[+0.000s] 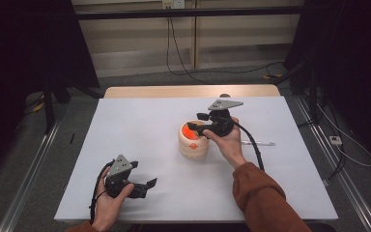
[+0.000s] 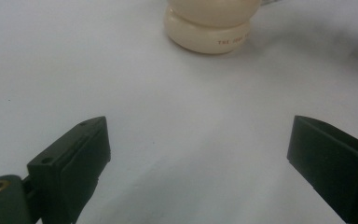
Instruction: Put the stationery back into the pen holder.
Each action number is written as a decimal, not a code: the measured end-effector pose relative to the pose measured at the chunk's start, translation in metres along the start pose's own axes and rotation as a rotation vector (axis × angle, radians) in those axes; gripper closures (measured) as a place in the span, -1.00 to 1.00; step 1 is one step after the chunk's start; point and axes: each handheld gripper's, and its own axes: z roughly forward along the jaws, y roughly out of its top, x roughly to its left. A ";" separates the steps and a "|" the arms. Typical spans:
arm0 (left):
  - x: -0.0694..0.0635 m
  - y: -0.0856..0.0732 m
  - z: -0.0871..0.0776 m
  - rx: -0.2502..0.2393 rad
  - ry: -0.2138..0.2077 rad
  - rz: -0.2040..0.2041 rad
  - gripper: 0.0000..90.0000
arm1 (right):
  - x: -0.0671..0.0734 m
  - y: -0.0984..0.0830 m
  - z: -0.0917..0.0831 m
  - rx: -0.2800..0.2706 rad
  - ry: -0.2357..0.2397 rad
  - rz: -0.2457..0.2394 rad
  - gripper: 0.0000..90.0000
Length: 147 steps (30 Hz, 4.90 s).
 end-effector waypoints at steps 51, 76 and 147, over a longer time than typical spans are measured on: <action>0.000 0.000 0.000 -0.009 -0.001 -0.003 -0.87 | -0.051 -0.077 -0.125 0.156 -0.124 0.083 -0.07; -0.001 0.000 0.001 -0.007 -0.004 -0.002 -0.87 | -0.065 -0.093 -0.088 0.323 -0.118 0.032 1.00; 0.000 0.000 0.000 -0.004 0.002 0.001 -0.87 | -0.087 -0.071 -0.075 0.231 -0.086 0.111 0.37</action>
